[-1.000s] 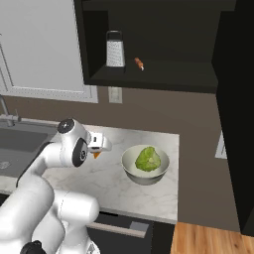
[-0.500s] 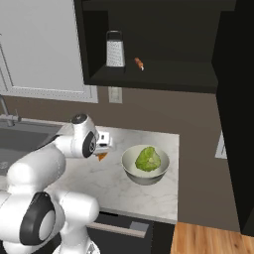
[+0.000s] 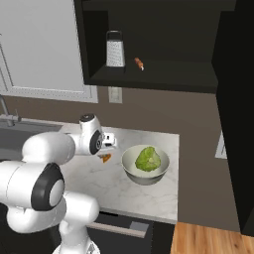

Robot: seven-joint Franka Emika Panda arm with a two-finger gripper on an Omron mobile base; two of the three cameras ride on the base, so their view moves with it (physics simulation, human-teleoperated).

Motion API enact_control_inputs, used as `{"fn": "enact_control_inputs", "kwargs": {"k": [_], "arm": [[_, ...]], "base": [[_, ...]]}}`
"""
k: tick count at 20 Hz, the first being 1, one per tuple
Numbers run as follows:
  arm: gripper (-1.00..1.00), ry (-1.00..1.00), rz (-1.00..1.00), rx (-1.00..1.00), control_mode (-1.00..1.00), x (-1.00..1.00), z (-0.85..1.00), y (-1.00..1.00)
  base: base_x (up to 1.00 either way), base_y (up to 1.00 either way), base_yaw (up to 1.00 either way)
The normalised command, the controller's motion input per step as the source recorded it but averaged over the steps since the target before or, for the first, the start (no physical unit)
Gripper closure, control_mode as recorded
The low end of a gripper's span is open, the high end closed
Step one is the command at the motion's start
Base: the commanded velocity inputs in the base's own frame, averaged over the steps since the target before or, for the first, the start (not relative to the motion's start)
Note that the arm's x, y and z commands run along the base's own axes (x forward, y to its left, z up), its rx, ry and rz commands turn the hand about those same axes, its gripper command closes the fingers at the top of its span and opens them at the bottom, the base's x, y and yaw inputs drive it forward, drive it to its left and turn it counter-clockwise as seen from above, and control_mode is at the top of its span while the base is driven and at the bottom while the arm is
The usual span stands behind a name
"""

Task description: Pick the cheese from the fridge and the cheese grater from the cabinet and place them next to the salad bowl.

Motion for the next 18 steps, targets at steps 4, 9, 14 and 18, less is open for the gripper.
{"fn": "enact_control_inputs", "kwargs": {"k": [4, 9, 14, 18], "arm": [[1.00, -0.03, 0.00, -0.01, -1.00, 0.11, -0.42, -0.07], [1.00, -0.04, 0.00, 0.00, -1.00, 0.18, -0.37, -0.07], [1.00, -0.07, 0.00, 0.00, -1.00, 0.18, -0.20, -0.05], [1.00, 0.00, 0.00, 0.00, -1.00, 0.01, -0.18, -0.01]], "base": [[0.00, 0.00, 0.00], [0.00, 0.00, 0.00], [0.00, 0.00, 0.00], [0.00, 0.00, 0.00]]}}
